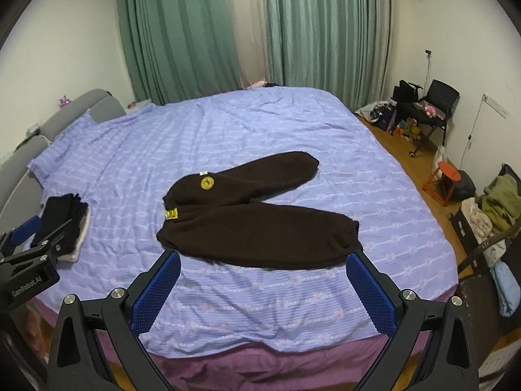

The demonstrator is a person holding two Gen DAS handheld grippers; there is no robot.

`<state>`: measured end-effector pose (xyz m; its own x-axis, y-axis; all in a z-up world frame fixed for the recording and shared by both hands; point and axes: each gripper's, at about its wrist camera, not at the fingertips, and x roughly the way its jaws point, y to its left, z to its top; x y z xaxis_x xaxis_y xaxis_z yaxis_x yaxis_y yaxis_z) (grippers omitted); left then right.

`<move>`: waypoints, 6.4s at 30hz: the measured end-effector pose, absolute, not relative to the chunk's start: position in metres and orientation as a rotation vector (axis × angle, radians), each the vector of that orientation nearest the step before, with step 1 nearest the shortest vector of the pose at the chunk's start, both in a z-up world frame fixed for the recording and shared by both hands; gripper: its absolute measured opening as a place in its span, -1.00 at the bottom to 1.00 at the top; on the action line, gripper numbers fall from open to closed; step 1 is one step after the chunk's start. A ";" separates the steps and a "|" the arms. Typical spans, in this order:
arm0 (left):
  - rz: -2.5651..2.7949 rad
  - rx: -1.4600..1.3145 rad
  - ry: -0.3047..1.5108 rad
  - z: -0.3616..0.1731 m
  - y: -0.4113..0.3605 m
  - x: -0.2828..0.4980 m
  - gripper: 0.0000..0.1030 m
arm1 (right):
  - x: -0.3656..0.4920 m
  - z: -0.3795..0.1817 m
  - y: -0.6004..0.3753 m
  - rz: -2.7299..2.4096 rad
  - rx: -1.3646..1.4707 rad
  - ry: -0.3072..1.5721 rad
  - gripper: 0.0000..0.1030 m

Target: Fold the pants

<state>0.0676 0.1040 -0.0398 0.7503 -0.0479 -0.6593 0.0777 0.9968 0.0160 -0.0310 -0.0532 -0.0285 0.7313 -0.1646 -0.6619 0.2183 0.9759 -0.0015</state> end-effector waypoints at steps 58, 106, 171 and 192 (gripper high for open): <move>-0.023 -0.353 1.257 -0.315 0.087 0.287 -0.70 | 0.160 -0.289 -0.199 -0.325 0.554 1.107 -0.83; -0.052 -0.239 1.244 -0.225 0.073 0.243 -0.69 | 0.153 -0.115 -0.233 -0.402 0.359 0.716 -0.77; -0.420 0.258 1.217 -0.275 0.051 0.537 -0.66 | 0.350 -0.254 -0.168 0.138 0.153 0.991 0.42; -0.284 0.285 0.989 -0.219 0.063 0.407 0.31 | 0.403 -0.248 -0.141 0.535 0.207 0.949 0.23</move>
